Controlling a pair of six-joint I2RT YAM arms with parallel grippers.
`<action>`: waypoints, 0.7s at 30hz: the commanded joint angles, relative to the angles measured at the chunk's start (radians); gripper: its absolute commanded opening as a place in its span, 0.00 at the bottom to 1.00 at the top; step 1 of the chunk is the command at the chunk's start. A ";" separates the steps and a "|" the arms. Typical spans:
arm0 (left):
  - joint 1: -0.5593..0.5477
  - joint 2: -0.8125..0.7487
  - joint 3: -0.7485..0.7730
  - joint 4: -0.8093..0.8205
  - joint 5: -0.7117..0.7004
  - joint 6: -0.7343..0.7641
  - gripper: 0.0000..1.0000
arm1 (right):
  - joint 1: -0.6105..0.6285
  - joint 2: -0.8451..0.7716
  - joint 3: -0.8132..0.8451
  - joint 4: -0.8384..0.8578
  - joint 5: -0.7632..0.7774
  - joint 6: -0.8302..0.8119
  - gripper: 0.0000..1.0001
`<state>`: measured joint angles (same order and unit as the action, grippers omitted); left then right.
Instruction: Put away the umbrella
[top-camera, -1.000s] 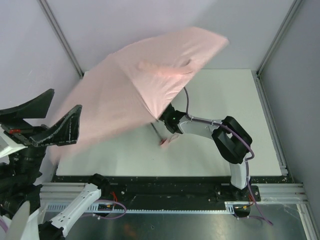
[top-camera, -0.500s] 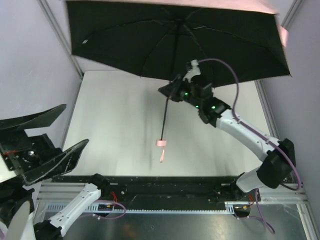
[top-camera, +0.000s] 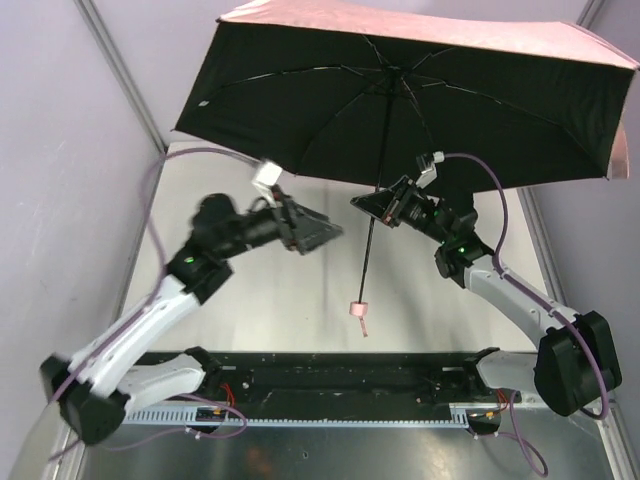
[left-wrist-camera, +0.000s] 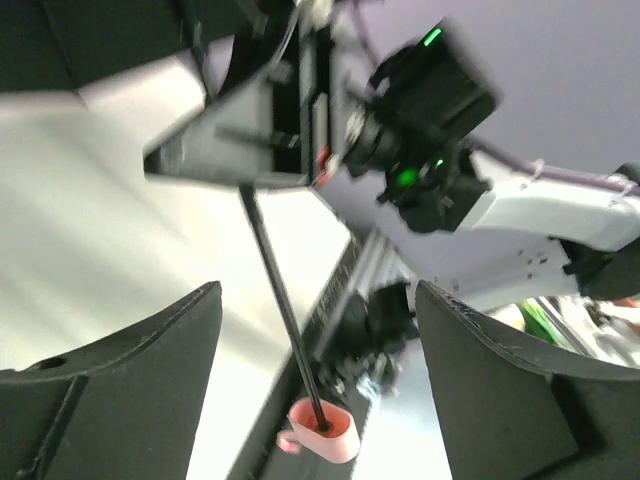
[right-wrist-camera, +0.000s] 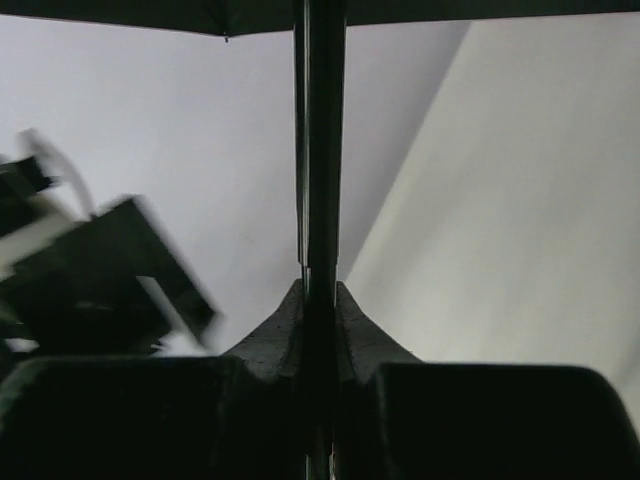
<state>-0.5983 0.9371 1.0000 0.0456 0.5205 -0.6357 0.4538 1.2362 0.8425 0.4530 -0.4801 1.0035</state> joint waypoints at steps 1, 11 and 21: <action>-0.140 0.105 -0.016 0.160 -0.071 -0.136 0.80 | -0.014 -0.052 -0.046 0.397 -0.113 0.114 0.00; -0.233 0.273 -0.040 0.207 -0.125 -0.167 0.81 | -0.012 -0.067 -0.122 0.528 -0.103 0.234 0.00; -0.260 0.323 -0.048 0.212 -0.178 -0.146 0.46 | 0.049 -0.072 -0.131 0.573 -0.038 0.280 0.00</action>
<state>-0.8528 1.2747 0.9443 0.2153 0.3958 -0.7979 0.4679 1.2022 0.7006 0.8967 -0.5484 1.2640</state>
